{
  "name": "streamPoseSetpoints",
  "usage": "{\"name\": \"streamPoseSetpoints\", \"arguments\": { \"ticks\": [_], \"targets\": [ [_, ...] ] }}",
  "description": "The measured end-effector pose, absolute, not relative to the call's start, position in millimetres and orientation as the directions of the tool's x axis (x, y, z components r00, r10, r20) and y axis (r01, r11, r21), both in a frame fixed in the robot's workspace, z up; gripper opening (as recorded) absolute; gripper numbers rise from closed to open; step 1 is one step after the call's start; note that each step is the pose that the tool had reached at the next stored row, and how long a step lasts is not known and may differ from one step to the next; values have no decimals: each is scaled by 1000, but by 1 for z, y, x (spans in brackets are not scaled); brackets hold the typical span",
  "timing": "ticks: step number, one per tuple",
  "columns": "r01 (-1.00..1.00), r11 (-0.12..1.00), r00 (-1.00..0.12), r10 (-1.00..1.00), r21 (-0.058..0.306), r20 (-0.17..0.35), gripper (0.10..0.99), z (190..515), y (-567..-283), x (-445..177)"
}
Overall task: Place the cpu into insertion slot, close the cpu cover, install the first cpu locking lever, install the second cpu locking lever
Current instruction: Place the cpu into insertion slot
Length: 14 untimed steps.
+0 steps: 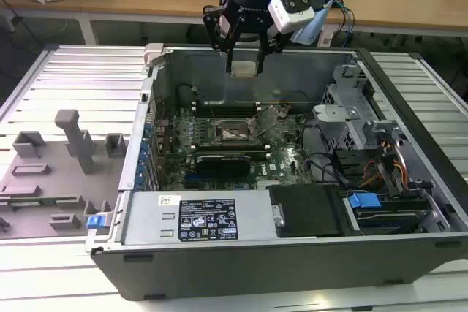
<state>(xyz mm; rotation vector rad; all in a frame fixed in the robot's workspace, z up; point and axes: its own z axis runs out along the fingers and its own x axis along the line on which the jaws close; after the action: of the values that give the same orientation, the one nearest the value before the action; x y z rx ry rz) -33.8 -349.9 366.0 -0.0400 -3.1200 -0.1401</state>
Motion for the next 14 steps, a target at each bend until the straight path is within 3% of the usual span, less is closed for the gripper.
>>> {"name": "streamPoseSetpoints", "arguments": {
  "ticks": [9,14],
  "targets": [
    [26,996,-1000,25,89,13,537,359,-350,-34],
    [28,996,-1000,27,89,12,537,336,-350,-35]
  ]
}}
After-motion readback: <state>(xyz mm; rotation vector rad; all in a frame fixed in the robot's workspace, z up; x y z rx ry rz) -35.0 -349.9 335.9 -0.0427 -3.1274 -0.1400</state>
